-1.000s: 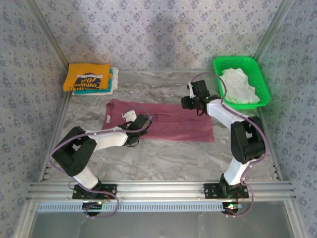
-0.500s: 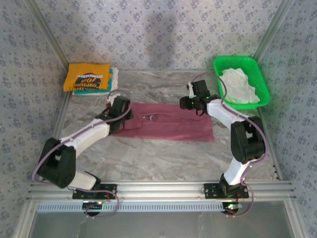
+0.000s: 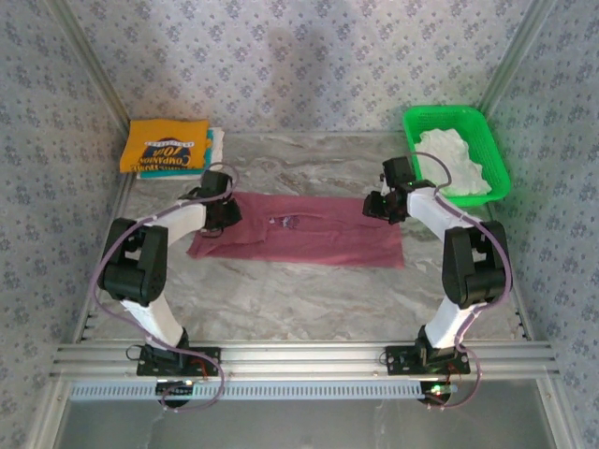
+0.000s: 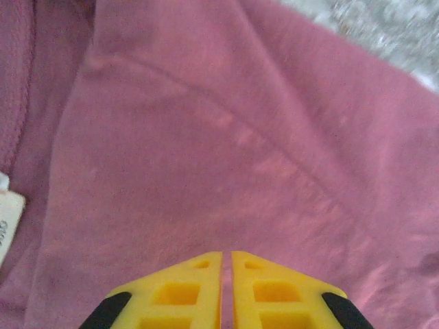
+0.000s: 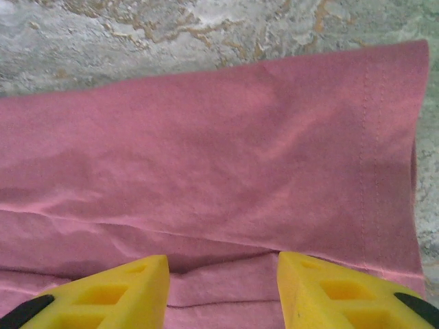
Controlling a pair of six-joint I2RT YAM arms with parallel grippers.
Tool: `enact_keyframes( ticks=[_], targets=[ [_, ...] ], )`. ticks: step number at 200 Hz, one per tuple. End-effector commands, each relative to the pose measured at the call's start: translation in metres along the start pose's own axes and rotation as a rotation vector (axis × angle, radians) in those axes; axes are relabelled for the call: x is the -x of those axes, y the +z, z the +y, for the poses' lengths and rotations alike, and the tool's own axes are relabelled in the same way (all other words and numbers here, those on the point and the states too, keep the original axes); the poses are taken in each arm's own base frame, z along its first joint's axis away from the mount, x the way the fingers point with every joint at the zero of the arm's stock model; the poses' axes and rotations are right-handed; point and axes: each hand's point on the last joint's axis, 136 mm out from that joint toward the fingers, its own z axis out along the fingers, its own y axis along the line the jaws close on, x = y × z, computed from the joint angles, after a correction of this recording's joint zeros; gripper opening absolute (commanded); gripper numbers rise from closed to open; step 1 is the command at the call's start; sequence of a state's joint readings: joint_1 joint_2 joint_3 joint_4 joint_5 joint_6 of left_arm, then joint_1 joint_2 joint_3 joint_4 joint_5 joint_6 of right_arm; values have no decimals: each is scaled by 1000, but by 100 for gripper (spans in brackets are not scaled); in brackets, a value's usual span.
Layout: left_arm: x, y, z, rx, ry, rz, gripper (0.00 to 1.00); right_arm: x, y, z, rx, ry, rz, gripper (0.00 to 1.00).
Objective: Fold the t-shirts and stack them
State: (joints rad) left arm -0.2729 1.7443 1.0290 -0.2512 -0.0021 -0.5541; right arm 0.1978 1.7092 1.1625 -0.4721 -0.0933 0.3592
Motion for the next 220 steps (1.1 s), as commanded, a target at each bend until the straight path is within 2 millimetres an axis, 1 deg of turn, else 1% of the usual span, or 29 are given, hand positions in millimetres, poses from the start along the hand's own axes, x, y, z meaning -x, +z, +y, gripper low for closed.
enact_keyframes(
  ticks=[1, 10, 26, 49, 70, 92, 102, 106, 119, 142, 149, 162, 169, 172, 174, 176, 182, 187, 195, 205, 220],
  targets=[
    [-24, 7, 11, 12, -7, 76, 11, -17, 11, -12, -47, 17, 83, 47],
    [-31, 9, 18, 27, -16, 95, 10, -21, 16, -11, -34, 15, 111, 45],
    [-43, 9, 31, 44, -34, 122, 10, -27, 25, -15, -47, 30, 131, 44],
    [-58, 0, 47, 73, -46, 146, 10, -36, 33, -32, -80, 72, 157, 44],
    [-68, -9, 60, 95, -66, 162, 10, -43, 34, -48, -107, 112, 173, 43],
    [-75, -16, 66, 109, -62, 168, 10, -47, 32, -59, -122, 134, 185, 43],
    [-77, -18, 67, 105, -55, 165, 10, -41, 30, -60, -126, 113, 159, 42],
    [-76, -18, 66, 100, -50, 163, 10, -38, 29, -57, -119, 97, 148, 41],
    [-75, -18, 62, 87, -30, 157, 10, -29, 22, -39, -92, -2, 105, 41],
    [-70, -18, 54, 71, 5, 154, 9, -6, -1, 11, -43, -215, -20, 43],
    [-68, -19, 53, 70, 11, 148, 9, 1, -8, 29, 3, -261, -64, 43],
    [-65, -19, 55, 78, 14, 130, 10, 8, -21, 72, 125, -366, -134, 44],
    [-64, -19, 55, 80, 16, 124, 9, 8, -26, 96, 188, -437, -154, 45],
    [-63, -20, 55, 80, 18, 121, 10, 4, -25, 104, 209, -470, -148, 45],
    [-63, -20, 55, 80, 18, 121, 10, 9, -29, 114, 227, -497, -164, 45],
    [-63, -20, 55, 81, 18, 120, 10, 11, -31, 120, 237, -517, -170, 46],
    [-62, -20, 54, 80, 18, 117, 9, 7, -30, 139, 262, -586, -157, 46],
    [-62, -20, 54, 79, 16, 115, 9, 0, -24, 151, 272, -644, -125, 46],
    [-61, -20, 54, 77, 13, 107, 9, -5, -18, 170, 275, -732, -89, 46],
    [-60, -20, 54, 74, 11, 99, 9, -15, -5, 184, 258, -824, -29, 46],
    [-58, -20, 53, 71, 11, 95, 10, -25, 10, 206, 264, -924, 7, 47]
  ],
)
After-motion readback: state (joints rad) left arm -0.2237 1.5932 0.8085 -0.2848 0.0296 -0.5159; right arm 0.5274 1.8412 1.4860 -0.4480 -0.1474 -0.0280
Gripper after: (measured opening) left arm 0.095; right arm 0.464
